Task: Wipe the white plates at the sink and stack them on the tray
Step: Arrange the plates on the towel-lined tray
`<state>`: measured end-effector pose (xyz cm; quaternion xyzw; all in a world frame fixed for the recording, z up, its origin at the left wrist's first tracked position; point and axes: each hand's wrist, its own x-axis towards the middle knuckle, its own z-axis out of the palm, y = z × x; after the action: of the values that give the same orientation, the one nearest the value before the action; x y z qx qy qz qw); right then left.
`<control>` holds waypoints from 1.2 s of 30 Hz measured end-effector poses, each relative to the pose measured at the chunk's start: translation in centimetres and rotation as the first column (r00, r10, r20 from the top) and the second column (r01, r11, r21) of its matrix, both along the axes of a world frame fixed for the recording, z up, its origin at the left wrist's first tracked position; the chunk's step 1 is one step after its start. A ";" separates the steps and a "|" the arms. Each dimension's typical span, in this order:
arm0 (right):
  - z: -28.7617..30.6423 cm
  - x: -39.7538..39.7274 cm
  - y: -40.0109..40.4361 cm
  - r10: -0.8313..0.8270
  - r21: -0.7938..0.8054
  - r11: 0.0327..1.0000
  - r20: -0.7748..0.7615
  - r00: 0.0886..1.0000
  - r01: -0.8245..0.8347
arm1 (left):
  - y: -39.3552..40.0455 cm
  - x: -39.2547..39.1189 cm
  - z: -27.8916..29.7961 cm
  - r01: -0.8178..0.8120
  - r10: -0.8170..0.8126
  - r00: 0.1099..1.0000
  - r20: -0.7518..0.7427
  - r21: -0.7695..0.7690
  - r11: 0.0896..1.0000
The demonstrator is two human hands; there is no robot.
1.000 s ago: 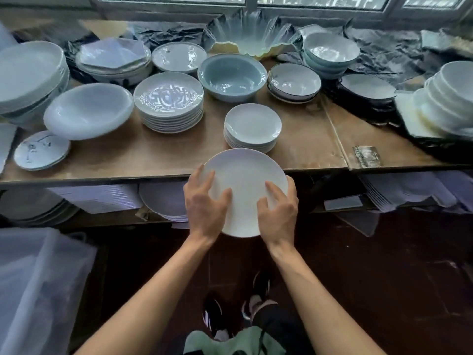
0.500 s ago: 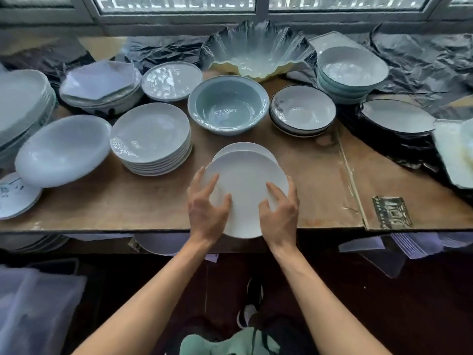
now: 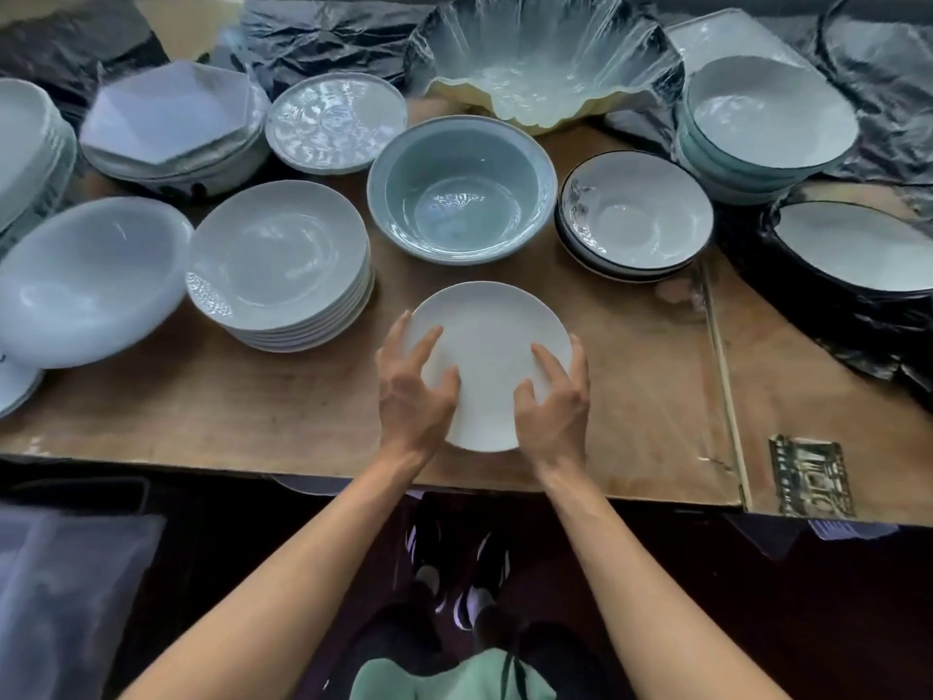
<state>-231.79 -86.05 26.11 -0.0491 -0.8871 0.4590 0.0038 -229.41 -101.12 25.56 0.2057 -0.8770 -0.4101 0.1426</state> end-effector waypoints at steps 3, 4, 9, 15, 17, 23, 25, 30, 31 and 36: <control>-0.8 -0.3 -0.4 -0.007 0.028 1.000 0.013 1.000 0.007 | -0.2 -0.4 -0.7 -0.010 0.010 1.000 0.009 0.010 1.000; -0.9 -0.3 -0.5 -0.012 0.034 0.999 0.017 1.000 0.012 | -0.3 -0.5 -0.9 -0.012 0.012 1.000 0.005 0.012 1.000; -1.3 -0.5 -0.8 -0.034 0.046 0.998 0.017 0.999 0.033 | -0.4 -0.9 -1.4 -0.023 0.023 1.000 -0.003 0.035 0.999; -1.5 -0.8 -0.8 -0.046 0.063 0.997 0.002 0.999 0.046 | -0.3 -0.8 -1.7 -0.026 0.026 1.000 0.003 0.046 0.999; -1.6 -0.8 -0.9 -0.052 0.064 0.997 0.003 0.999 0.052 | -0.2 -0.9 -1.7 -0.031 0.031 0.999 0.006 0.055 0.998; -1.7 -0.8 -0.8 -0.035 0.081 0.996 0.017 0.999 0.034 | -0.1 -1.0 -1.6 -0.041 0.040 0.999 0.019 0.062 0.997; -1.9 -0.9 -0.7 -0.025 0.084 0.996 0.021 0.999 0.023 | 0.1 -1.1 -1.5 -0.048 0.046 0.999 0.025 0.065 0.997; -2.2 -0.9 -0.4 -0.009 0.081 0.997 0.029 1.000 0.007 | 0.2 -1.2 -1.7 -0.047 0.045 0.999 0.029 0.053 0.997; -2.3 -1.0 -0.4 -0.010 0.079 0.997 0.031 0.999 0.008 | 0.2 -1.3 -1.8 -0.047 0.045 0.998 0.032 0.050 0.998; -2.5 -0.8 -0.3 0.009 0.076 0.997 0.033 0.999 -0.011 | 0.2 -1.3 -2.1 -0.040 0.039 0.999 0.026 0.022 0.999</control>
<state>-232.61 -86.39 23.64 -0.0520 -0.9041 0.4240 -0.0112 -230.73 -100.97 23.48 0.2299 -0.8699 -0.4142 0.1370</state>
